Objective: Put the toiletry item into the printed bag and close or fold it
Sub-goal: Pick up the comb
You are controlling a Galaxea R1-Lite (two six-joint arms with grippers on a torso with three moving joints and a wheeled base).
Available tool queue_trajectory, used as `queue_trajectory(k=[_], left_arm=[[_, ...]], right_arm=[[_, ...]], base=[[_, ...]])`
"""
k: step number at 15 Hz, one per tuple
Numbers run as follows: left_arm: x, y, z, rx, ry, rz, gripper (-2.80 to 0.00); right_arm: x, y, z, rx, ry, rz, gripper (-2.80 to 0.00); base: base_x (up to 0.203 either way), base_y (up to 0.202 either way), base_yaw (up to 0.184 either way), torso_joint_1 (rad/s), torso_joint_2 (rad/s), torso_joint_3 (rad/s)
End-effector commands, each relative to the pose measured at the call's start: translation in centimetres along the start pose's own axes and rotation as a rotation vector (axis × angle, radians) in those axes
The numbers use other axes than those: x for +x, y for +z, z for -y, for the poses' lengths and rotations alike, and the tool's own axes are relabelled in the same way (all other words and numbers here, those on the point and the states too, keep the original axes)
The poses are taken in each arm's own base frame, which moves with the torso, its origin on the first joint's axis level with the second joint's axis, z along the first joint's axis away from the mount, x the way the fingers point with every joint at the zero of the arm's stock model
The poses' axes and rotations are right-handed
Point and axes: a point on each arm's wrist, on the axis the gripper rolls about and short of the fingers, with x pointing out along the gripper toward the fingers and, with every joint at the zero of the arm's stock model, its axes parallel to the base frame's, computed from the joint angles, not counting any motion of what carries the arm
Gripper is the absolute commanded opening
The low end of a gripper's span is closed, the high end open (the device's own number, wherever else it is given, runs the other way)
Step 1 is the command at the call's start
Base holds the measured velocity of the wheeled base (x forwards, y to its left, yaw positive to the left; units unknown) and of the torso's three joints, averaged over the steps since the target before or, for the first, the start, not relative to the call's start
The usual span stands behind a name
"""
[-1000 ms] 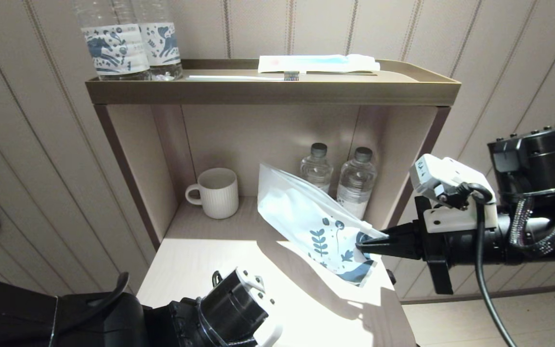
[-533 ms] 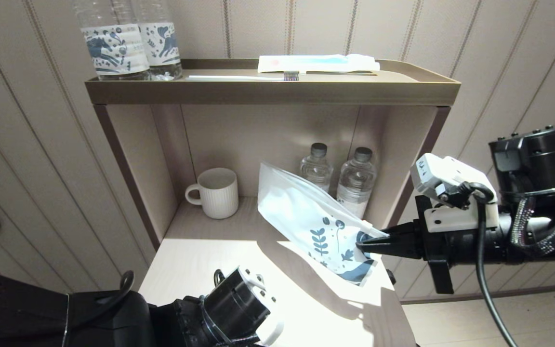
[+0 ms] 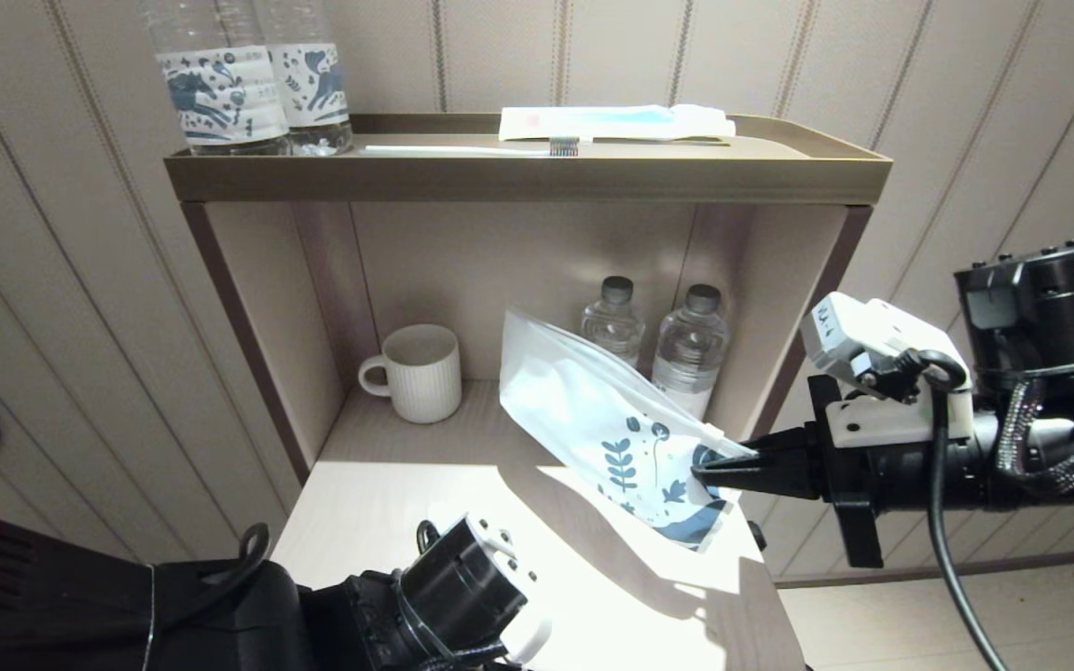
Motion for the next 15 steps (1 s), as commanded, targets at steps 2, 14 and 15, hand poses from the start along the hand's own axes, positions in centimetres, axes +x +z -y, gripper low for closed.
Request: queue_trajectory(k=[2,14,15], left_arm=[[-1.0,0.2,0.2,-0.004,-0.023,0.028,-2.8],[-5.4,0.9,-1.0,-0.015,-0.026,0.13,-2.8],[-4.9,0.8,-1.1,-0.022,-0.015,0.119,-2.8]], right_arm=[[0.0,0.1,0.0,-0.004,0.003,0.003,-2.8],[0.4,-0.2,0.2,0.005,0.016,-0.005,-2.8],[0.4,-0.2,0.2,0.005,0.016,-0.004,-2.8]], base=[[0.0,0.0,0.0,0.0,0.0,0.0],[0.0,0.0,0.0,0.0,0.0,0.0],[0.0,0.0,0.0,0.0,0.0,0.0]])
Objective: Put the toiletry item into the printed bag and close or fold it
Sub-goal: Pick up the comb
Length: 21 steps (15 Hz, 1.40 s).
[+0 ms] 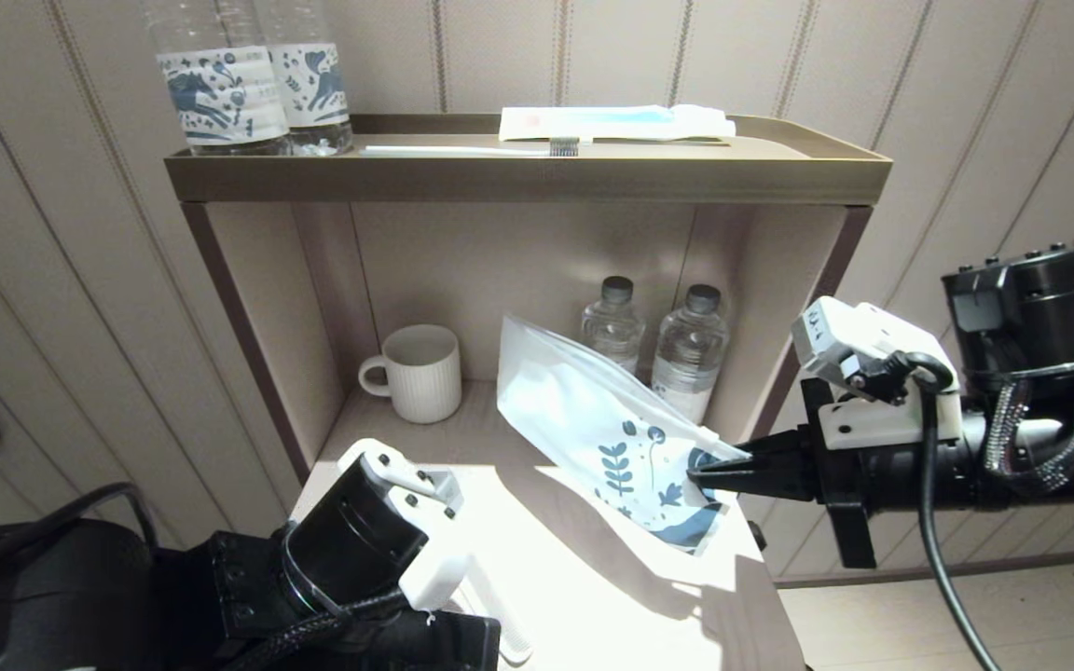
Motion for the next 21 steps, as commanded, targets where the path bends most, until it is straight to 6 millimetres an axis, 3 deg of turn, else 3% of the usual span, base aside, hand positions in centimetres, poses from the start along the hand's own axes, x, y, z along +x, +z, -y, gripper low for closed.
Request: queue_trajectory(k=[1,5,10,16,21], left_arm=[[0.6,-0.2,-0.3,-0.01,0.026,-0.011,-2.8],[1.6,1.4,-0.6,-0.03,0.097,0.059,-2.8],[4.7,4.2,-2.4,-0.06,0.155,0.081,-2.8],[4.9,5.9,-4.5,-0.078,0.177,0.114,-2.8],[5.0,6.2,-4.8,-0.085,0.169,0.106,-2.8]], right_arm=[[0.1,0.0,0.0,-0.002,0.005,0.001,-2.8],[0.2,-0.2,0.1,0.003,0.008,-0.005,-2.8],[0.5,-0.4,0.2,0.011,0.012,-0.013,-2.8],[0.9,-0.6,0.4,0.018,0.017,-0.021,-2.8],[0.9,-0.6,0.4,0.018,0.017,-0.022,-2.8]], base=[[0.0,0.0,0.0,0.0,0.0,0.0],[0.0,0.0,0.0,0.0,0.0,0.0],[0.0,0.0,0.0,0.0,0.0,0.0],[0.0,0.0,0.0,0.0,0.0,0.0],[0.0,0.0,0.0,0.0,0.0,0.0]])
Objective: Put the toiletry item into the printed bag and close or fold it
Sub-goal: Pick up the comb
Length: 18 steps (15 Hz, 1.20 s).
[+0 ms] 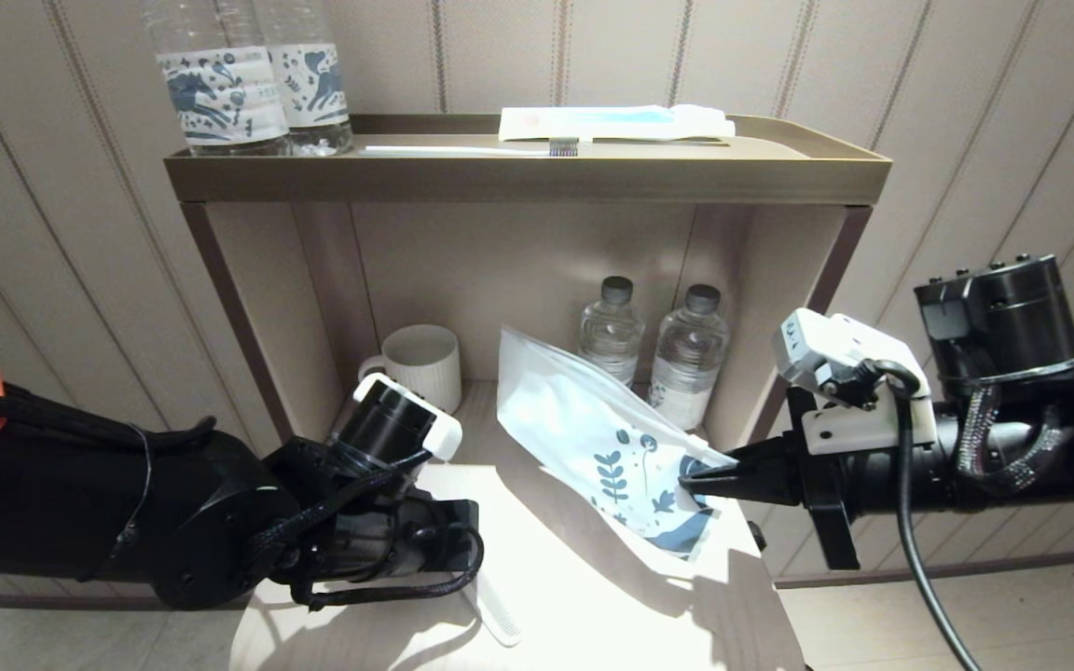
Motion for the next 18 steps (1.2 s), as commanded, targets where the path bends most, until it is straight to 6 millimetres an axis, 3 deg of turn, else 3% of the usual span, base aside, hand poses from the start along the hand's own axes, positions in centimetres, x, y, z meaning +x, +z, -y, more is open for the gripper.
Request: queue_trajectory(k=[1,8,13,16,18], left_arm=[[0.1,-0.1,-0.1,-0.004,0.006,-0.007,-2.8],[-0.3,-1.9,1.4,0.038,-0.04,-0.054,-2.8],[-0.3,-1.5,1.8,0.041,-0.053,-0.038,-2.8],[-1.2,-0.3,2.9,0.04,-0.092,0.006,-2.8],[-3.3,-0.3,3.7,0.058,-0.132,0.029,-2.8]], right_arm=[[0.0,0.0,0.0,-0.004,0.003,0.003,-2.8],[-0.1,0.1,-0.1,-0.008,0.001,0.007,-2.8],[-0.1,0.1,0.0,-0.006,0.002,0.005,-2.8],[0.0,0.1,0.0,-0.005,0.004,0.004,-2.8],[-0.1,0.2,0.0,-0.008,0.0,0.006,-2.8]], base=[[0.0,0.0,0.0,0.0,0.0,0.0],[0.0,0.0,0.0,0.0,0.0,0.0],[0.0,0.0,0.0,0.0,0.0,0.0],[0.0,0.0,0.0,0.0,0.0,0.0],[0.0,0.0,0.0,0.0,0.0,0.0]])
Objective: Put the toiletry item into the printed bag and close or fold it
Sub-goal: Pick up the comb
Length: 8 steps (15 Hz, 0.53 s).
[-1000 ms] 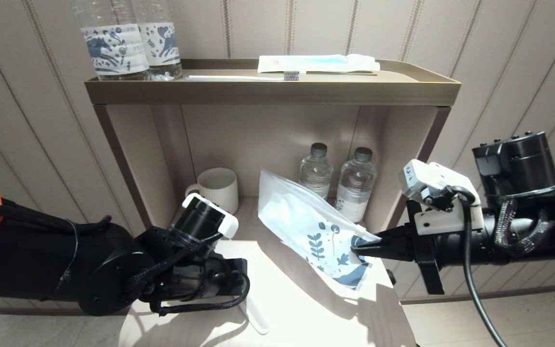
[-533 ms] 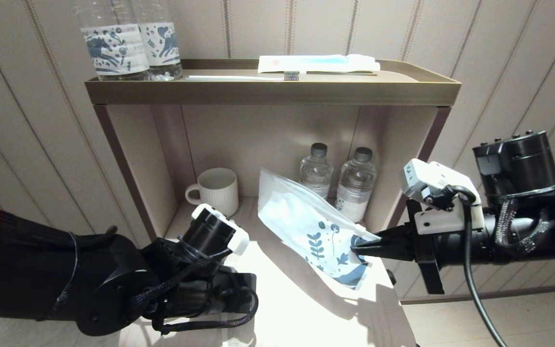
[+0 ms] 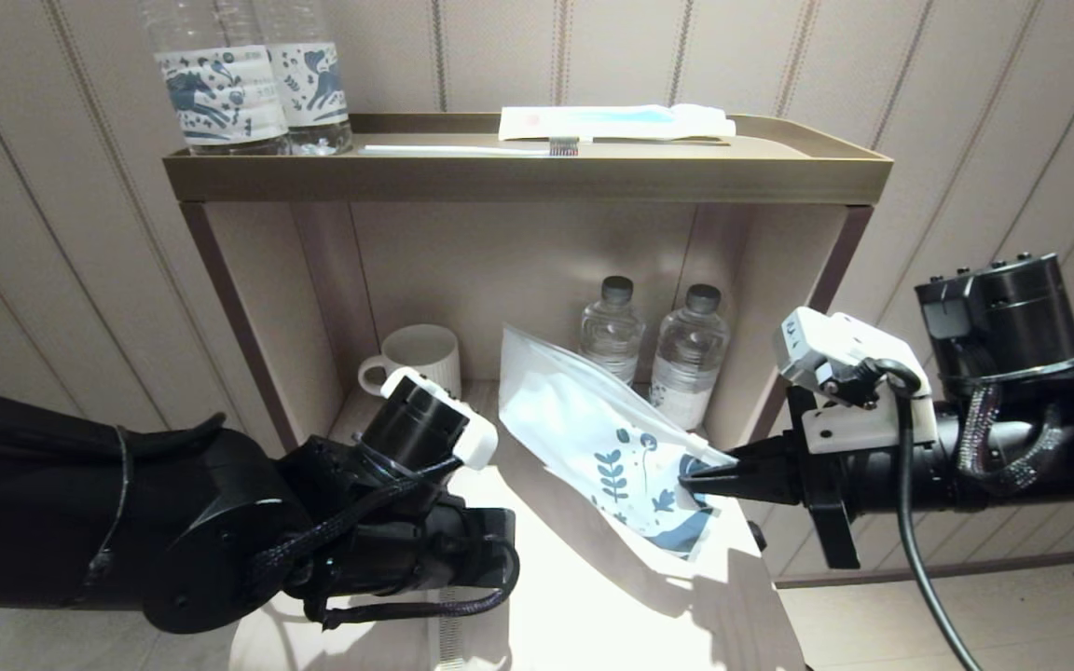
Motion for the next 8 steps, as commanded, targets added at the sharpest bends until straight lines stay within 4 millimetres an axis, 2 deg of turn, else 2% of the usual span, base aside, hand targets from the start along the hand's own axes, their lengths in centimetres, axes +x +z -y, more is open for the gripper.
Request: queue_trajectory(k=[1,4,5,8], left_arm=[[-2.7,0.5,0.7,0.004,-0.047,0.053,-2.8],[-7.2,0.0,0.1,-0.025,-0.066,0.076,-2.8],[-7.7,-1.1,-0.7,-0.036,-0.036,0.036,-2.8],[-7.5,-4.0,-2.8,-0.052,0.051,-0.071,-2.8]], right_arm=[[0.0,0.1,0.0,-0.005,0.002,0.004,-2.8],[-0.1,0.1,0.0,-0.009,0.002,0.006,-2.8],[-0.1,0.2,-0.1,-0.01,0.001,0.008,-2.8],[-0.2,0.3,-0.1,-0.012,0.0,0.011,-2.8]], base=[[0.0,0.0,0.0,0.0,0.0,0.0],[0.0,0.0,0.0,0.0,0.0,0.0],[0.0,0.0,0.0,0.0,0.0,0.0],[0.0,0.0,0.0,0.0,0.0,0.0]])
